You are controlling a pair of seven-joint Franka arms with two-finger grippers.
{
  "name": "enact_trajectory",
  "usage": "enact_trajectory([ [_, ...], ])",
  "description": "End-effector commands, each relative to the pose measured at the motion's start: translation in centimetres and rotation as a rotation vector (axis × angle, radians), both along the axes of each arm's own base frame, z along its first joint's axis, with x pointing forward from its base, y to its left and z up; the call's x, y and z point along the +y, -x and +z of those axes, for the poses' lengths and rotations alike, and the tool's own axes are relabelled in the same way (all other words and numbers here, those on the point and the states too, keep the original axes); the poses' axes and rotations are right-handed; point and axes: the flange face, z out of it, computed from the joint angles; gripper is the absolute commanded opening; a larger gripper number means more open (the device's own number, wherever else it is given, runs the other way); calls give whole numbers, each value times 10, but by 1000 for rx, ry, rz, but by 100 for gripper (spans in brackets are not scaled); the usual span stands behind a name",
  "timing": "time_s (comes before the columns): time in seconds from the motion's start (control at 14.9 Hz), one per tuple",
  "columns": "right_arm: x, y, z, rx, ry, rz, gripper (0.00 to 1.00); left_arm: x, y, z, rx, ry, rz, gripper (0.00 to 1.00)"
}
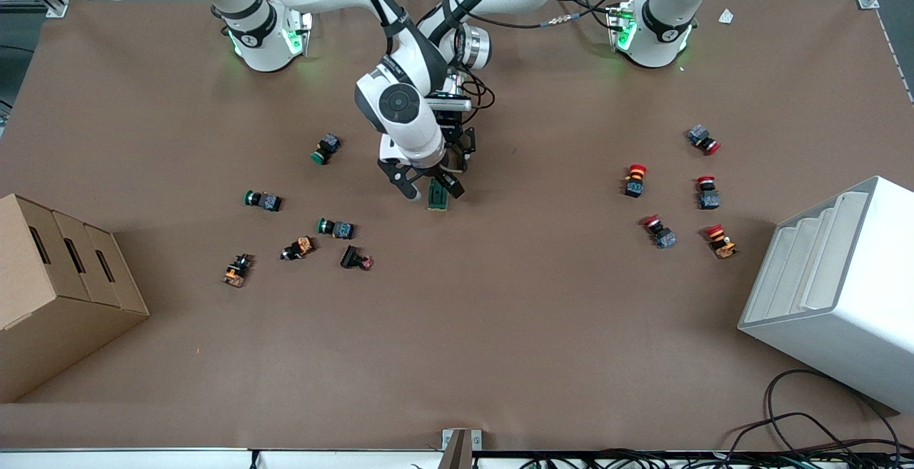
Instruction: Close load switch with both arms
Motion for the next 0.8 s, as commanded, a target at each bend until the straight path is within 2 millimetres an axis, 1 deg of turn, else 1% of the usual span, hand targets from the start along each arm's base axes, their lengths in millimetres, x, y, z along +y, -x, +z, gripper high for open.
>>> enact_trajectory([
  [0.0,1,2,0,-12,-5,49,100,-5,1,-6,-15,17,-4,99],
  [0.33,1,12,-7,-11,7,143,100,-5,2,-6,-14,16,-6,99],
  [0.6,1,13,-8,-16,5,148,100,-5,3,-6,-14,16,-7,99],
  [0.74,5,12,-5,-45,-17,138,100,-5,3,-6,-14,16,-7,99],
])
